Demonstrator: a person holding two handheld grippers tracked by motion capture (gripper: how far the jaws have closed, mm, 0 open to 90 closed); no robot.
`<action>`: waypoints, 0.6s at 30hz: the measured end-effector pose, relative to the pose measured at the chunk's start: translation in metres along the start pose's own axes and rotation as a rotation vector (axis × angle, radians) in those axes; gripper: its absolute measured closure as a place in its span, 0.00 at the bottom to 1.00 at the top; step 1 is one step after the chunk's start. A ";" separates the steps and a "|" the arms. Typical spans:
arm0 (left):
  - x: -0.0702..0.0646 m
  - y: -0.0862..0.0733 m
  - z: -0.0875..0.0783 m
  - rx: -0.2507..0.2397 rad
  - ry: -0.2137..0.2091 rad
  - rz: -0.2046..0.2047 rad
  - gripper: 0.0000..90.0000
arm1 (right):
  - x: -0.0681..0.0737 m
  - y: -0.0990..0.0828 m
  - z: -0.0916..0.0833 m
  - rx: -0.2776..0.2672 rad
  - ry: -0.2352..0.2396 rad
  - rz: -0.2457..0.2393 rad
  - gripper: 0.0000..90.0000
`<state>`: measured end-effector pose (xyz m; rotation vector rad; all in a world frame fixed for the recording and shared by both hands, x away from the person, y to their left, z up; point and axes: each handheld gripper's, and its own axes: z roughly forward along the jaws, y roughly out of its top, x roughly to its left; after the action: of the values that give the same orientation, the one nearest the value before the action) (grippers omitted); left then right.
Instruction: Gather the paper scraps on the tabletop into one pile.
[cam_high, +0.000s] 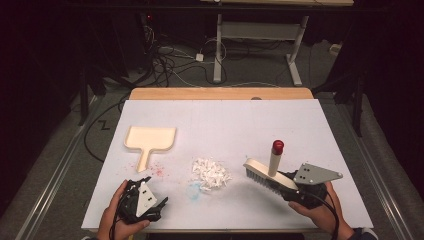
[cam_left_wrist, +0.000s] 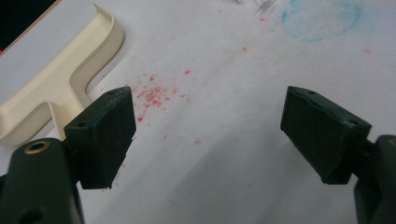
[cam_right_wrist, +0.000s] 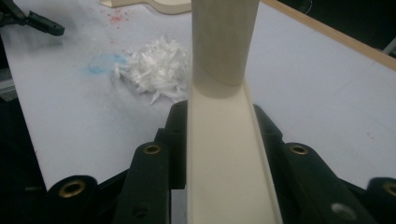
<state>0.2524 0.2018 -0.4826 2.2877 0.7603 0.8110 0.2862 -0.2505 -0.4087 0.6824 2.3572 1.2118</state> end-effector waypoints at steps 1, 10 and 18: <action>0.000 0.000 0.000 0.001 0.000 0.001 0.19 | -0.001 -0.002 -0.002 0.005 0.005 -0.002 0.76; -0.001 0.000 0.001 0.010 -0.002 0.011 0.19 | -0.002 -0.014 -0.021 0.049 0.048 0.005 0.76; -0.004 0.001 0.004 0.029 -0.017 0.029 0.19 | -0.012 -0.021 -0.025 0.136 0.123 0.036 0.76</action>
<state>0.2531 0.1969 -0.4859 2.3331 0.7375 0.7972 0.2768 -0.2836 -0.4116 0.7152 2.5586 1.1457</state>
